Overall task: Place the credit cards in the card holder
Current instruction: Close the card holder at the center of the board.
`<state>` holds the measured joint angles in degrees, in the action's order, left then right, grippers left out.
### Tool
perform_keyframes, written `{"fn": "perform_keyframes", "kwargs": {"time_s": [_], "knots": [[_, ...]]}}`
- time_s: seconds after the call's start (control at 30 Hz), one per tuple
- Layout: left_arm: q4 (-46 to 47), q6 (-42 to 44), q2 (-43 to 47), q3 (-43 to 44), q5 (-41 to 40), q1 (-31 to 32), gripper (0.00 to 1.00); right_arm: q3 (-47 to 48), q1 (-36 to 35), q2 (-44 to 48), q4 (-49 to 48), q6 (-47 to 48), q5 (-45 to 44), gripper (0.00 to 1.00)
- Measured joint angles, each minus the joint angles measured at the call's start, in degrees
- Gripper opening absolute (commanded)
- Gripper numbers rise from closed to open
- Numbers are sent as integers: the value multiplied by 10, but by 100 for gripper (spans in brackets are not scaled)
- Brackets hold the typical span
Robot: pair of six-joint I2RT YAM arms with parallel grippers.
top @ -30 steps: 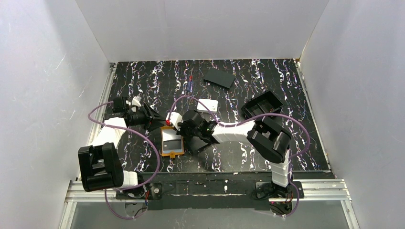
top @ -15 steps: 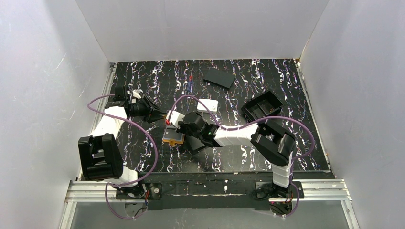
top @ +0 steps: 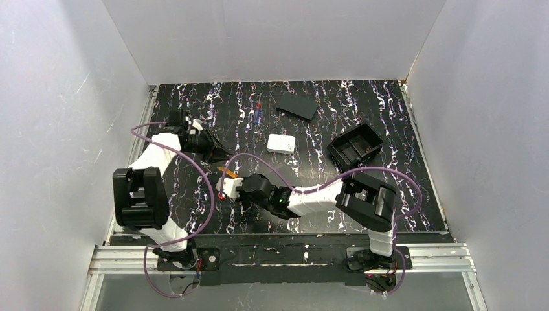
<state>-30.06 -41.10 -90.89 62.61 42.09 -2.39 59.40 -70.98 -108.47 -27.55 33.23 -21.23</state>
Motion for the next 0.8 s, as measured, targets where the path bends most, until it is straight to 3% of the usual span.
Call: {"fn": "perform_keyframes", "kwargs": {"time_s": [0.27, 0.47, 0.63, 0.8], "knots": [[-5, 20, -21, -2, -22, 58, 23, -11, -12, 0, -8, 21, -11, 1], [-6, 43, -30, -50, -57, 62, 20, -11, -21, 0, -8, 28, -15, 4], [-8, 60, -58, -61, -78, 62, 19, -12, -35, 0, -3, 30, -18, 18], [-4, 78, -60, -77, -101, 61, 17, -12, -44, 0, 14, 15, -21, 50]]}}
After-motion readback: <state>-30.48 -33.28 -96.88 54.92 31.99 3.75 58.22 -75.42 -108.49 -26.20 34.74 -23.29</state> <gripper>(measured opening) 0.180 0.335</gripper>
